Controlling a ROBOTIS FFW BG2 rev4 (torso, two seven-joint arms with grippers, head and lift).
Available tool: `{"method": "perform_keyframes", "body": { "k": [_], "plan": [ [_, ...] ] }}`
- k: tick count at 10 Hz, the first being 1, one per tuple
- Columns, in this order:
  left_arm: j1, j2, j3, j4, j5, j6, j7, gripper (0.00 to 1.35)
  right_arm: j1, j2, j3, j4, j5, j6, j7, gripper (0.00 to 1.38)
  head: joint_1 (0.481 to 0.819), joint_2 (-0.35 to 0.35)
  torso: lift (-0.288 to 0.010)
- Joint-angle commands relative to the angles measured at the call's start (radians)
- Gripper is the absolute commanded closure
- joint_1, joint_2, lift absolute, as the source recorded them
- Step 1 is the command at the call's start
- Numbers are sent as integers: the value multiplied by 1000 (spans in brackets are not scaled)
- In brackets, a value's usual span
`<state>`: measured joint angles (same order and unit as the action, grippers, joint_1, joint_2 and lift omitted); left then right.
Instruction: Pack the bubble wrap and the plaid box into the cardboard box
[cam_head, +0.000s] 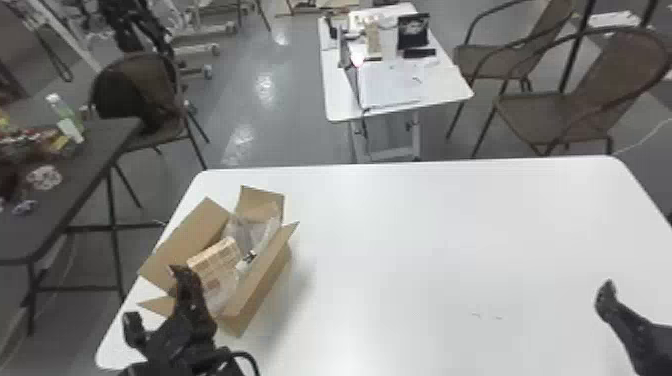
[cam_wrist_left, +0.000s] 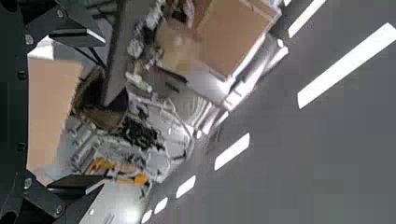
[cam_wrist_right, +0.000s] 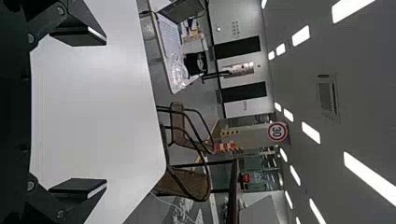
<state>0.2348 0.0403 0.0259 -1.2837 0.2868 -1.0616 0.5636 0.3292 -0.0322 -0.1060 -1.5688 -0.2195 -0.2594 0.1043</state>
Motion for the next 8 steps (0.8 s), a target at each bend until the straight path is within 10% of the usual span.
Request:
{"method": "perform_keyframes", "body": {
  "k": [1,3,5,8],
  "plan": [
    [47,35,43,-174,-118,216,-142,226,-1,15,0,-31,-31,-29,2,214,695,184,-18],
    [49,18,97,-324,-112,512,-459,231,1,-9,3,-158,83,66,2,213,695,116,-18],
    [81,-43,137,-414,-189,652,-603,233,4,-44,42,-267,166,130,2,214,695,73,-18],
    [218,-43,152,-508,-206,790,-745,233,44,-48,38,-252,112,147,124,216,695,69,-18]
  ]
}}
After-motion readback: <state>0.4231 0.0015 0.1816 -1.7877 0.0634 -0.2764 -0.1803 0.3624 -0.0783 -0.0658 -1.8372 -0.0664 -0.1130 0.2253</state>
